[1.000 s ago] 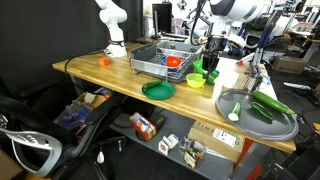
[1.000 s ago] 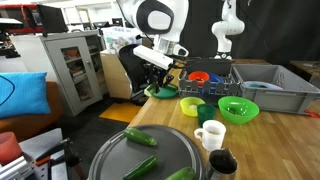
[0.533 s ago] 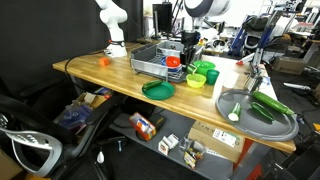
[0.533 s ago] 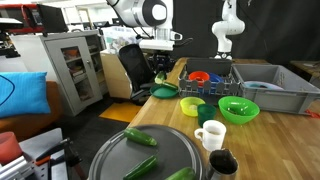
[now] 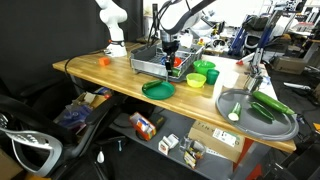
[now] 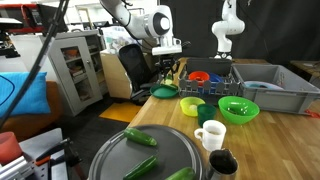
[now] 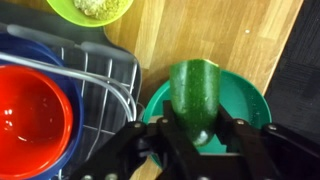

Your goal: Put the cut zucchini on the green plate

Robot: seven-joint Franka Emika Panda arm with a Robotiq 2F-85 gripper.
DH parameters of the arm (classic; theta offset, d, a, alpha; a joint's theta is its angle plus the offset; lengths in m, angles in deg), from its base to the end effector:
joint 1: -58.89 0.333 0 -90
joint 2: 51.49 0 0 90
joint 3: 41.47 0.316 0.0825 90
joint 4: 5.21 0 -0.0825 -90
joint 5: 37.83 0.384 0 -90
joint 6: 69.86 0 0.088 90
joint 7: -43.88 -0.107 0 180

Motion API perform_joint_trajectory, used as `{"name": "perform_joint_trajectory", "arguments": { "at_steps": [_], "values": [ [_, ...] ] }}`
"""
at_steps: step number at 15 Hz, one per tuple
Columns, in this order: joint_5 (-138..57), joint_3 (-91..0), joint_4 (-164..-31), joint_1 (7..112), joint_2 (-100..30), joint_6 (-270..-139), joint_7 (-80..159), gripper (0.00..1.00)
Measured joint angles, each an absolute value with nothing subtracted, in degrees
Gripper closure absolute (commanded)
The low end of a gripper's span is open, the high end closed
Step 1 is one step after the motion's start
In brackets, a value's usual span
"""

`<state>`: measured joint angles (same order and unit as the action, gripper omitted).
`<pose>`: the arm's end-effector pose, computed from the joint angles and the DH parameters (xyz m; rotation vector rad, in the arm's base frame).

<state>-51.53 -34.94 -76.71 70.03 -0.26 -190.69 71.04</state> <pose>0.7251 0.1963 0.2214 2.7494 1.2723 -0.0546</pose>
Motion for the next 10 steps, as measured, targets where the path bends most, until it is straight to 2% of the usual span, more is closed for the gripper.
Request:
{"name": "perform_joint_trajectory", "arguments": {
  "at_steps": [10],
  "values": [
    [-51.8, -33.1, -56.2, 74.4, 14.9, -177.8, 85.7, 0.83]
  ]
}}
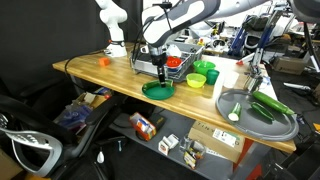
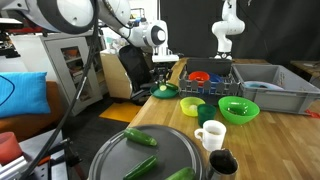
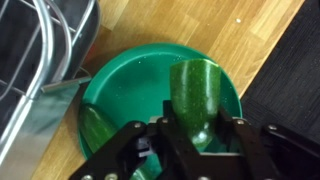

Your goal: Put the cut zucchini on the green plate

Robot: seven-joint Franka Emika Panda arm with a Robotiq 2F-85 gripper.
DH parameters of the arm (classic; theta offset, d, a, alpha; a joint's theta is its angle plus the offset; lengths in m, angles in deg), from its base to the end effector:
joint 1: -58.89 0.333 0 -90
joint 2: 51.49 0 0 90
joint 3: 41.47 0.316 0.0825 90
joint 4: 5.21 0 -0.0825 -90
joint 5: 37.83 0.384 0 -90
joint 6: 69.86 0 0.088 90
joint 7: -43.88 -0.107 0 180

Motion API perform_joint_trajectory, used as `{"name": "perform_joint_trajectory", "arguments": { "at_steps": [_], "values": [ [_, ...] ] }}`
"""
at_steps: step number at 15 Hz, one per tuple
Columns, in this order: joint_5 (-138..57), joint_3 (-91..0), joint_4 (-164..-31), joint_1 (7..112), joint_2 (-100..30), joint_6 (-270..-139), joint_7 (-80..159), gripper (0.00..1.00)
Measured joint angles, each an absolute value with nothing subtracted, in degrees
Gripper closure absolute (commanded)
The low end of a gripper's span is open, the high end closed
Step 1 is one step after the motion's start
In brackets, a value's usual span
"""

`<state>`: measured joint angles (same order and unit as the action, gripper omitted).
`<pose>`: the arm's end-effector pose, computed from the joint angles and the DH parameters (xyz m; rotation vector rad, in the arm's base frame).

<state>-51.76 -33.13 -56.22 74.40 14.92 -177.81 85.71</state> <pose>0.7294 0.2540 0.1643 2.5662 1.6875 -0.2600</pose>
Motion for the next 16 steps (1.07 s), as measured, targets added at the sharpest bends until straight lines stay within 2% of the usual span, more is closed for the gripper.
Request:
{"name": "perform_joint_trajectory", "arguments": {
  "at_steps": [6, 7, 8, 13, 16],
  "values": [
    [-51.7, -33.3, -47.4, 75.5, 21.9, -173.0, 90.4, 0.83],
    [-51.7, -33.3, -46.2, 75.5, 22.6, -172.6, 90.8, 0.33],
    [-51.7, -33.4, -45.3, 75.7, 23.1, -172.2, 91.1, 0.32],
    [-51.6, -33.6, -40.1, 76.8, 24.1, -167.8, 91.4, 0.00],
    [-51.6, -33.5, -37.8, 77.0, 23.9, -166.3, 91.4, 0.00]
  ]
}}
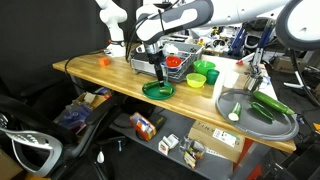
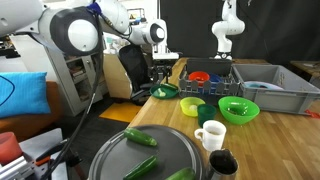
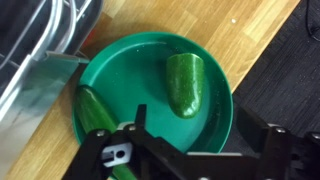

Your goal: Put the cut zucchini on the green plate

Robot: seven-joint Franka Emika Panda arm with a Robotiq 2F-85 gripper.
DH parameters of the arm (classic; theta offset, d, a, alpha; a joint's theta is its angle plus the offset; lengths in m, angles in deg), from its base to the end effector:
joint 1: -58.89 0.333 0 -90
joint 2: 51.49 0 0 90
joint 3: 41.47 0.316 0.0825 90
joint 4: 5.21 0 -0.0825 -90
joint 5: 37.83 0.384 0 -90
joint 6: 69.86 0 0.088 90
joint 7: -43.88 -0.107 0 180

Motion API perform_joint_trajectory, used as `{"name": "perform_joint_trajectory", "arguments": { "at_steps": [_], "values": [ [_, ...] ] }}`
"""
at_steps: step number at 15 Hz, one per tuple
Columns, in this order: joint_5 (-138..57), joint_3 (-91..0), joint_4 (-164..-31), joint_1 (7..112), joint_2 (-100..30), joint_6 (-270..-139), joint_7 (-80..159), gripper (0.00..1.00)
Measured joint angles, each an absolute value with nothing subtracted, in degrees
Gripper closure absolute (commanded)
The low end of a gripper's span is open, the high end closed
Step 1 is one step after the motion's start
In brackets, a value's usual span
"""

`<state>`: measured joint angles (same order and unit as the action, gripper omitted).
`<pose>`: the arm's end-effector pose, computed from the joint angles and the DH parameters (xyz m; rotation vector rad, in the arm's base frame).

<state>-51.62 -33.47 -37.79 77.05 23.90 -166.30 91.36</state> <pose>0.7358 0.2690 0.1733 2.4955 1.7912 -0.3269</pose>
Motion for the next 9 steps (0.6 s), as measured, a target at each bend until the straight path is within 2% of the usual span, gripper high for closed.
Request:
{"name": "perform_joint_trajectory", "arguments": {
  "at_steps": [9],
  "values": [
    [-49.3, -33.6, -31.2, 77.0, 21.6, -157.7, 85.6, 0.00]
  ]
}}
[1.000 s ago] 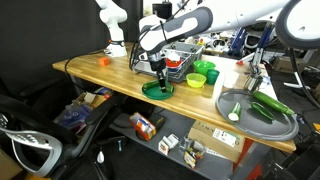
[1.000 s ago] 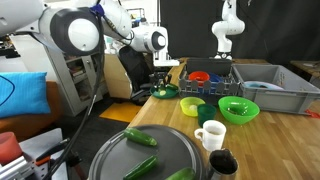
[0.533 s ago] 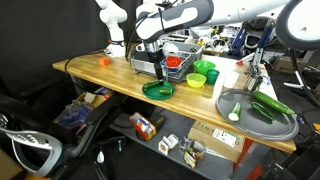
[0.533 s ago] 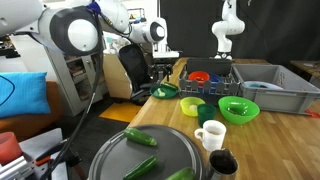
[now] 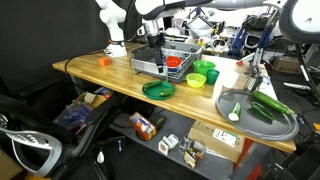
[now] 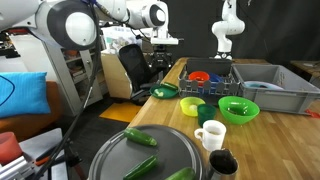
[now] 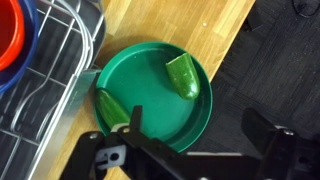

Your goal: Put the cut zucchini on the green plate

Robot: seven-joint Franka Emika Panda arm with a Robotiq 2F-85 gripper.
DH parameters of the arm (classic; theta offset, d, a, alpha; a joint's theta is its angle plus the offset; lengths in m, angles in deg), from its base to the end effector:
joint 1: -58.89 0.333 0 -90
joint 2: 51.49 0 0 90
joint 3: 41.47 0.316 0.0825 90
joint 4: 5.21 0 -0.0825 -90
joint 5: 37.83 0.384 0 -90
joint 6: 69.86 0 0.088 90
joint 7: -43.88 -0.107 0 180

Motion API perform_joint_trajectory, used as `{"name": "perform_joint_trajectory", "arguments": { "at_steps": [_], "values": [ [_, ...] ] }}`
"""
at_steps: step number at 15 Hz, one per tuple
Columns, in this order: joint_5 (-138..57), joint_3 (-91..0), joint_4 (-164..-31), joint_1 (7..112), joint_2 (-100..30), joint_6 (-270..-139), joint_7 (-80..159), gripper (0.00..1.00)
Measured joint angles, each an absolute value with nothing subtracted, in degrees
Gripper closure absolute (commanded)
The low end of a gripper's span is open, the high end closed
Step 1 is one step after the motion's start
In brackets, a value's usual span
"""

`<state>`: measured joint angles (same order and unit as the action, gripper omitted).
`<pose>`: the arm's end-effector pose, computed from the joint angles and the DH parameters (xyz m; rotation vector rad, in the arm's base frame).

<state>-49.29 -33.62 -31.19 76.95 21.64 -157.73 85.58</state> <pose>0.7393 0.2629 0.2464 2.6310 1.6268 -0.3119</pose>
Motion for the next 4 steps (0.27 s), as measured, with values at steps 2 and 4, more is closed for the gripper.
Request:
{"name": "perform_joint_trajectory", "arguments": {
  "at_steps": [2, 4],
  "values": [
    [-49.3, -33.6, -31.2, 77.0, 22.1, -157.7, 85.5, 0.00],
    [-49.3, -33.6, -31.0, 77.0, 22.3, -157.7, 85.5, 0.00]
  ]
}}
